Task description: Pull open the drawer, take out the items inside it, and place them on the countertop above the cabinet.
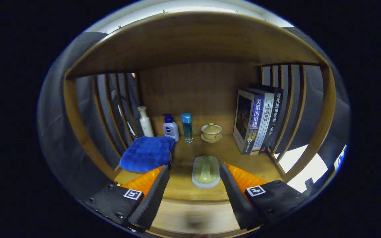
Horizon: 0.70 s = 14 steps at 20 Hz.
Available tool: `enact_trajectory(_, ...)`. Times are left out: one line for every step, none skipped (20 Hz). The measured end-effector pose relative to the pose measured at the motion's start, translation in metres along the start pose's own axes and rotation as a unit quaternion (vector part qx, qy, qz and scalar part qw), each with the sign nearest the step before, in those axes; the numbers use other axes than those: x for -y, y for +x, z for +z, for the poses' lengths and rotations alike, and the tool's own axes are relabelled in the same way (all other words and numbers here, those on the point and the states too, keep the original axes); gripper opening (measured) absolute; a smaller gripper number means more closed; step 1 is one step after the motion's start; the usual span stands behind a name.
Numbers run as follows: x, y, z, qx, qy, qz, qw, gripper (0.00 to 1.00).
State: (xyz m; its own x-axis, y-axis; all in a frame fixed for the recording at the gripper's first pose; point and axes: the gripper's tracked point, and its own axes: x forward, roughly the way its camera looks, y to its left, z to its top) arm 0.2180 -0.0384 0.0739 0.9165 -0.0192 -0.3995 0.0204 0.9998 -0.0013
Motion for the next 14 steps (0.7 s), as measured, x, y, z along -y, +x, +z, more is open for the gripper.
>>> enact_trajectory(0.004, -0.014, 0.000, 0.011, -0.014, 0.000, 1.000, 0.98)
enact_trajectory(0.010, -0.028, 0.001, 0.023, -0.028, -0.005, 0.999, 0.98)
enact_trajectory(0.018, -0.042, 0.000, 0.039, -0.044, -0.014, 0.998, 0.98)
enact_trajectory(0.026, -0.054, -0.003, 0.048, -0.056, -0.021, 0.997, 0.99)
enact_trajectory(0.031, -0.066, -0.006, 0.058, -0.065, -0.027, 0.996, 0.99)
enact_trajectory(0.032, -0.080, -0.011, 0.066, -0.068, -0.027, 0.995, 0.99)
enact_trajectory(0.030, -0.091, -0.018, 0.072, -0.068, -0.022, 0.995, 0.99)
enact_trajectory(0.025, -0.103, -0.026, 0.077, -0.064, -0.017, 0.995, 0.99)
enact_trajectory(0.022, -0.115, -0.033, 0.086, -0.059, -0.011, 0.995, 0.99)
enact_trajectory(0.017, -0.126, -0.041, 0.093, -0.053, -0.004, 0.994, 0.99)
enact_trajectory(0.011, -0.135, -0.052, 0.099, -0.047, 0.006, 0.994, 0.99)
enact_trajectory(0.002, -0.145, -0.064, 0.102, -0.043, 0.020, 0.994, 0.99)
enact_trajectory(-0.005, -0.151, -0.076, 0.105, -0.040, 0.032, 0.993, 0.99)
enact_trajectory(-0.011, -0.154, -0.087, 0.110, -0.036, 0.040, 0.992, 0.99)
